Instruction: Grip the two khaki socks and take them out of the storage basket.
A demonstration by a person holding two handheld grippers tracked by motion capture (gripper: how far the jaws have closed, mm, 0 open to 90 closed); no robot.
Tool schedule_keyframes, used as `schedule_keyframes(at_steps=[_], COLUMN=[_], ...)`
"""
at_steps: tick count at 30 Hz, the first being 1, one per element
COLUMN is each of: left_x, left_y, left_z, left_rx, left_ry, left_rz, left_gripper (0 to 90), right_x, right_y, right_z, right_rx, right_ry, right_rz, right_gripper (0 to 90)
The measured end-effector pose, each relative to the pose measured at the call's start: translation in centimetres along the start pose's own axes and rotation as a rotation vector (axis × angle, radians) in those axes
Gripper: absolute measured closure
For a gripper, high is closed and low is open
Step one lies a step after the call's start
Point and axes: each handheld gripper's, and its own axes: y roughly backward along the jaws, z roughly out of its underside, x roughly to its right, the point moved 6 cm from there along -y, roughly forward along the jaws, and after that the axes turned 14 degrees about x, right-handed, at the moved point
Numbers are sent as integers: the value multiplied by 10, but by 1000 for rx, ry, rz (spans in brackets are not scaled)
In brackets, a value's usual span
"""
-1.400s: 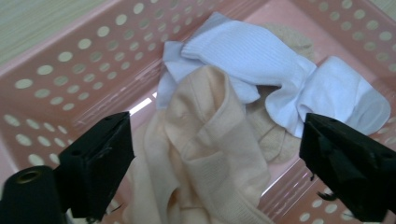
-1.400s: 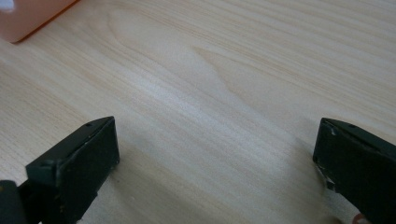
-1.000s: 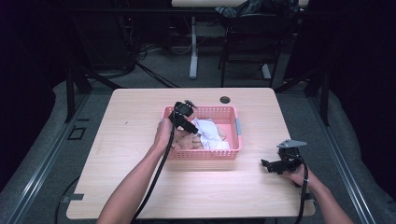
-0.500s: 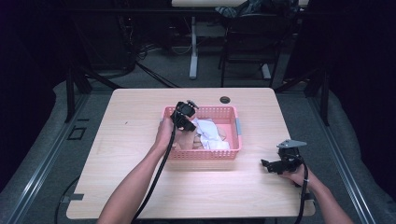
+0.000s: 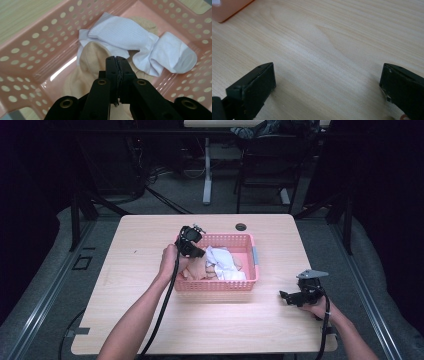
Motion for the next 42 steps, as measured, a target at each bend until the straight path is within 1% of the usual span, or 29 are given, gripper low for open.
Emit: schedule_keyframes(at_steps=[2, 3, 5, 11, 13, 16, 18, 22, 23, 24, 29, 32, 34, 35, 37, 41, 42], left_x=[-2, -3, -3, -3, -3, -2, -2, -3, -4, -4, -4, -5, -6, -6, -9, -12, -14], left_y=[5, 9, 12, 27, 34, 39, 46, 52, 57, 57, 69, 73, 79, 79, 84, 90, 95], left_z=[-1, -3, -4, -12, -17, -20, -24, -28, -30, -30, -39, -42, -46, -46, -47, -48, -49], left_rx=[10, 26, 29, 66, 77, 88, 96, 90, 96, 96, 127, 133, 144, 144, 146, 145, 156], left_ry=[-6, -7, -9, -14, -15, -19, -18, -25, -27, -27, -30, -37, -38, -38, -32, -28, -26], left_rz=[-5, -10, -8, -9, 0, -5, 7, 15, 16, 16, 13, 9, 4, 4, 11, 9, 3], left_gripper=[884, 885, 886, 888, 888, 888, 888, 888, 888, 888, 888, 888, 888, 889, 888, 888, 888], right_x=[0, 0, 0, 0, 0, 0, 0, 0, 0, 0, 0, 0, 0, 0, 0, 0, 0], right_y=[0, 0, 0, 0, 0, 0, 0, 0, 0, 0, 0, 0, 0, 0, 0, 0, 0], right_z=[0, 0, 0, 0, 0, 0, 0, 0, 0, 0, 0, 0, 0, 0, 0, 0, 0], right_rx=[0, 0, 0, 0, 0, 0, 0, 0, 0, 0, 0, 0, 0, 0, 0, 0, 1], right_ry=[0, 0, 0, 0, 0, 0, 0, 0, 0, 0, 0, 0, 0, 0, 0, 0, 0], right_rz=[-1, -1, -1, 0, 0, 0, 0, 0, -1, -1, -1, -1, -1, -1, -1, -1, -1], right_gripper=[0, 0, 0, 0, 0, 0, 0, 0, 0, 0, 0, 0, 0, 0, 0, 0, 0])
